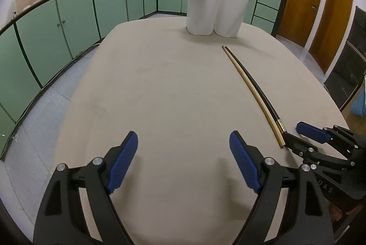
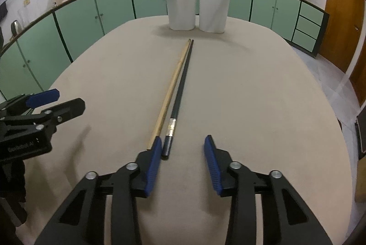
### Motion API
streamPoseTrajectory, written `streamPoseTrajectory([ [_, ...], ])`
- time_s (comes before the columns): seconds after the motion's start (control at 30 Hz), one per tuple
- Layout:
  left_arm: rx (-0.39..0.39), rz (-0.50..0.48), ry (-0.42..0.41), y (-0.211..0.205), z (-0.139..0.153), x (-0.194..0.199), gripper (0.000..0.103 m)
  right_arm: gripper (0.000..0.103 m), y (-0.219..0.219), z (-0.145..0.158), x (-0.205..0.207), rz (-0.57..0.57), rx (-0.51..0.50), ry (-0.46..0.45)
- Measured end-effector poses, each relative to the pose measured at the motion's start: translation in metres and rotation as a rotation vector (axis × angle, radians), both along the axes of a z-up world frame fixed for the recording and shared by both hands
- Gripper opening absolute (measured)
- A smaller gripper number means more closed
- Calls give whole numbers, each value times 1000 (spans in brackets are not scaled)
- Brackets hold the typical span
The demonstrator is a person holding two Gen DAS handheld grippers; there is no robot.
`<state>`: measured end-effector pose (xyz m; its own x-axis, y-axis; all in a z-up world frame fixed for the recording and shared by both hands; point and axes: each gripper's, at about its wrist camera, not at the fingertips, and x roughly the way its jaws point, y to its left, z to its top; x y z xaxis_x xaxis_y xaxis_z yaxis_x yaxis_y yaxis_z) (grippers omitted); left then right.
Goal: Organize utensils
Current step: 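Grasp the remaining black chopstick with the right tool, then grasp the plain wooden chopstick with the left tool while the right holds the black one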
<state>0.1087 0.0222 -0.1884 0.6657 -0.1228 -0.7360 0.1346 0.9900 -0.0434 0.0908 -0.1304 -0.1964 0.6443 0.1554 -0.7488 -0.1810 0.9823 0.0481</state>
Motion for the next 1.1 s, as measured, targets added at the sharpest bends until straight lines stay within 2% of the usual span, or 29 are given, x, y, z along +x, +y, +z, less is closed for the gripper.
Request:
streamPoseTrajectory([
  [0.07,1,1,4,-1,-1,0,80,24,2,0,0,7,-4,-2],
  [0.13,1,1,8,-2,-2,0,80,10,1,0,0,10,6,1],
  [0.17,2,0,10,-4,-2,0,80,8,0,0,0,9,11,3],
  [0.37,-3,-33,18,-25,-2,-1,80,6,-15,2,-2,-21,67,-1],
  [0.7,-8,-103,23,-78,-6,-4,80,6,-68,11,-9,-122,107,-33],
  [1.1,24,-59,55,-100,-19,3,64,6,-91,9,-12,-147,133,-36],
])
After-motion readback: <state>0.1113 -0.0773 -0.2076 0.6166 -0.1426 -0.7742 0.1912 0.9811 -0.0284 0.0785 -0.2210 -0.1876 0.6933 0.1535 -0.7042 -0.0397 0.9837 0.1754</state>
